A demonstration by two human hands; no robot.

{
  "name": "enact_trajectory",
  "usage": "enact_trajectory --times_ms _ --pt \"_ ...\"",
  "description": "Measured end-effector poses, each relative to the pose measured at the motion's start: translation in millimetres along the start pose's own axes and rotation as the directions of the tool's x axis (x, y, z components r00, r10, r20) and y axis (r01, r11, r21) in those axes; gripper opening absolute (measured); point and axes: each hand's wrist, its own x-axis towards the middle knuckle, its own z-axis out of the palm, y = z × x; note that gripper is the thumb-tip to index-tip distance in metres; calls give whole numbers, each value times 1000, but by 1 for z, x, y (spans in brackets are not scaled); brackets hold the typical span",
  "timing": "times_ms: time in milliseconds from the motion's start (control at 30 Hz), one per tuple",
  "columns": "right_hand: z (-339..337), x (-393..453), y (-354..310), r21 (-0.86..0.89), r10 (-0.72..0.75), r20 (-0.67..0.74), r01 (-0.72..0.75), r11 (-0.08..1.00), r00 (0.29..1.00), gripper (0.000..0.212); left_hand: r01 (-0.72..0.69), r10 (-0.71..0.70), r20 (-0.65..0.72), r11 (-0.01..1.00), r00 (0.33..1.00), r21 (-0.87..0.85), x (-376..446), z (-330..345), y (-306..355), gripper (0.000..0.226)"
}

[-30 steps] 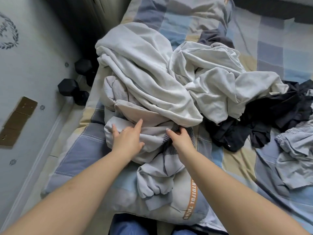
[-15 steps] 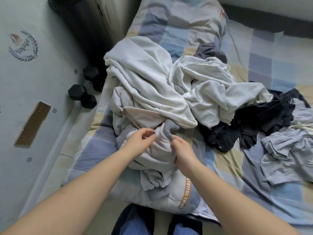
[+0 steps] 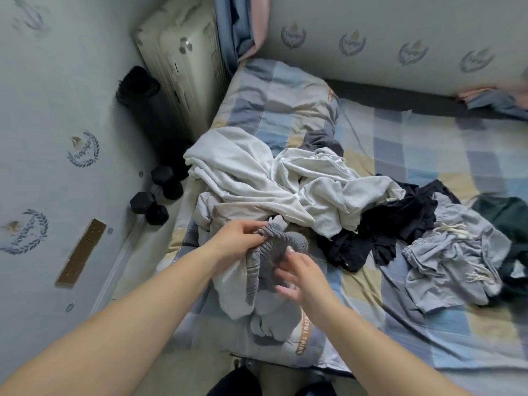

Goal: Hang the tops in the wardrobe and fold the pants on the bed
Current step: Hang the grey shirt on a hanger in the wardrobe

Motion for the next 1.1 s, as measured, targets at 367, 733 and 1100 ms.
enact_trajectory --times_ms 367,733,1100 --pt "-29 -65 -108 -385 -189 -118 130 914 975 19 -220 200 482 975 853 -14 -96 75 41 44" --pt "-75 -201 -196 -428 -606 -143 503 751 783 12 -423 370 361 903 856 78 -108 52 105 24" --pt "-133 -330 -244 -182 -695 -474 712 678 541 25 -572 521 269 802 810 171 -138 126 140 20"
